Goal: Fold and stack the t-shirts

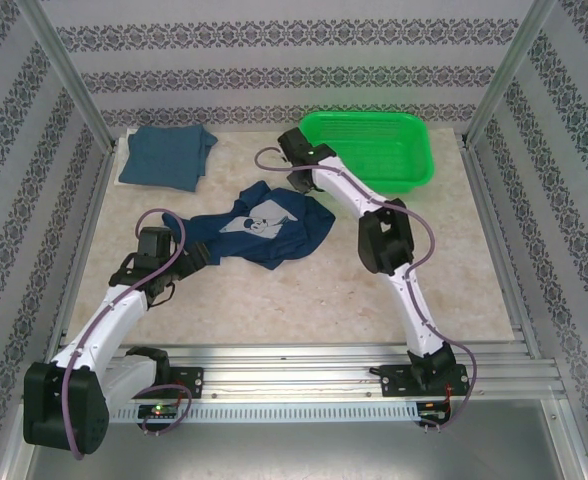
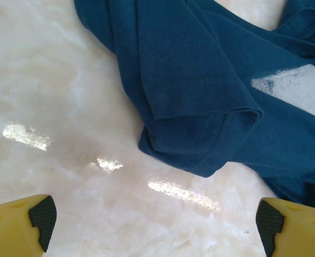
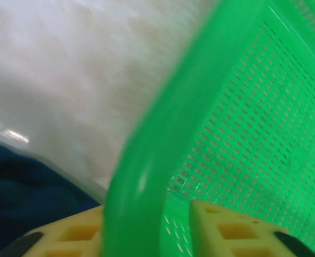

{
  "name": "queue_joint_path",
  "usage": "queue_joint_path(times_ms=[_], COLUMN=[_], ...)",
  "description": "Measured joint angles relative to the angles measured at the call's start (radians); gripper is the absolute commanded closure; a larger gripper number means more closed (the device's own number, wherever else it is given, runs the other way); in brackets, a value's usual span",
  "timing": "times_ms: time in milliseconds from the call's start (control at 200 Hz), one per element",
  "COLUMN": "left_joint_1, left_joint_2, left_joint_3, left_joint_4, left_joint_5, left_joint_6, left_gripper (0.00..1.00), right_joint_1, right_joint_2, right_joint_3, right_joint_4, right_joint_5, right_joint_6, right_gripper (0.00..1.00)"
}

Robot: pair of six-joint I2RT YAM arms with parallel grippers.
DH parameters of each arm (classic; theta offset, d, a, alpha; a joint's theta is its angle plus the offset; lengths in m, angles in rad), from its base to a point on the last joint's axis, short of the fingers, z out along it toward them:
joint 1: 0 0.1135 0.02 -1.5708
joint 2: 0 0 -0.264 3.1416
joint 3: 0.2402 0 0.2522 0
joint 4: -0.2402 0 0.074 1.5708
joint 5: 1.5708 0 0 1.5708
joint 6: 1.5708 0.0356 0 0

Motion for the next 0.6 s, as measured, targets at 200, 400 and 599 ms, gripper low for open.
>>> queue_joint_path(times_ms=[200, 400, 599], left_joint_1=[-0.001, -0.001, -0.001], left_joint_2=[0.0, 0.008, 0.01], left_joint_3=[0.006, 0.006, 0.006], left_joint_4=[0.013, 0.044, 0.059], left_joint_5=[0.007, 0.026, 0.033], left_joint_6=[0.006, 0.015, 0.026], left_gripper=[0.03, 0.03, 0.03], right_joint_1=[-0.048, -0.116, -0.213], right_joint_2=[-0.291, -0.393, -0.252], right_joint_3=[-0.485, -0.523, -0.093], right_joint_4=[0.169, 0.093, -0.089], right_joint_5=[0.052, 0.038, 0.022], right_joint_6=[-0.091, -0.021, 0.194], right_gripper=[0.74, 0.82, 0.81])
